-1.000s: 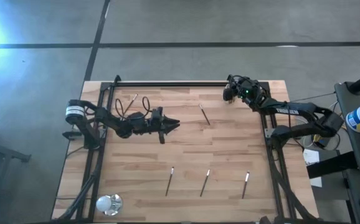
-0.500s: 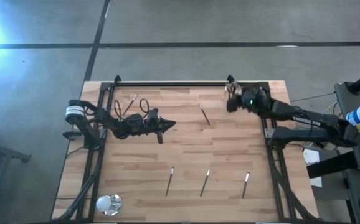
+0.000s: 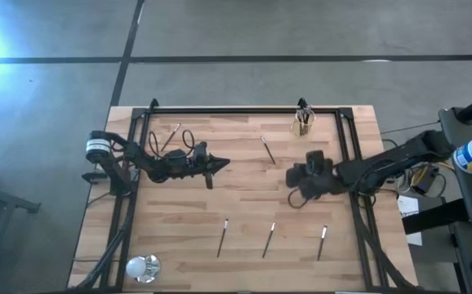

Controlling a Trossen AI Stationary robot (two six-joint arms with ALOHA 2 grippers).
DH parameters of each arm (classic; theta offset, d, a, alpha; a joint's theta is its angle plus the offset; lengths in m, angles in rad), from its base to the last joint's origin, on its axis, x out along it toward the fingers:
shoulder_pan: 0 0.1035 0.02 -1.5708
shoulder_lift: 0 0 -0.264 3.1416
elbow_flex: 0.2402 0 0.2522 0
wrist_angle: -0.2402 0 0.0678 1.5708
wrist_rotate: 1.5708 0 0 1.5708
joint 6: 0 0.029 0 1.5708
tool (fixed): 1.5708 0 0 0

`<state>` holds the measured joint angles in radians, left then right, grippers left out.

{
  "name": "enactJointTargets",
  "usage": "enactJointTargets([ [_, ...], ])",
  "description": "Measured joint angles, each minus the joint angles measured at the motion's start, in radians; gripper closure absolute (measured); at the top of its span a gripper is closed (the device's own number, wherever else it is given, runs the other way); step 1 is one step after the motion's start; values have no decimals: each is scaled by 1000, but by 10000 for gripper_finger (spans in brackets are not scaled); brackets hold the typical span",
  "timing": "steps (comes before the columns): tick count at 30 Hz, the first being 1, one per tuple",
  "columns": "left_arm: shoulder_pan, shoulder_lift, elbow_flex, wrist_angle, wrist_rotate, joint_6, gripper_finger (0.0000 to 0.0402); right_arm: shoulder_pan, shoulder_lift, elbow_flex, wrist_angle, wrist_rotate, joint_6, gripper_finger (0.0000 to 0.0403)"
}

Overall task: Put items in baskets/containers
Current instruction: Put the black liner brush into the gold pen holder

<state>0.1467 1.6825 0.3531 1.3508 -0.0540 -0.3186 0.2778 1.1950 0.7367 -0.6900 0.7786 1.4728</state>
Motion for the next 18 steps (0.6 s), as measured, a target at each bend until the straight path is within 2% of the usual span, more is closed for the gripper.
enactJointTargets([
  [4, 0, 0, -8, -1, 0, 3, 401, 69, 166, 175, -193, -35, 188, 392],
  [7, 0, 0, -15, -1, 0, 8, 401, 103, 283, 297, -288, -140, 285, 392],
  [13, 0, 0, -15, -1, 0, 12, 401, 161, 488, 487, -295, -331, 414, 392],
  [18, 0, 0, -15, -1, 0, 13, 401, 189, 619, 590, -294, -468, 514, 391],
])
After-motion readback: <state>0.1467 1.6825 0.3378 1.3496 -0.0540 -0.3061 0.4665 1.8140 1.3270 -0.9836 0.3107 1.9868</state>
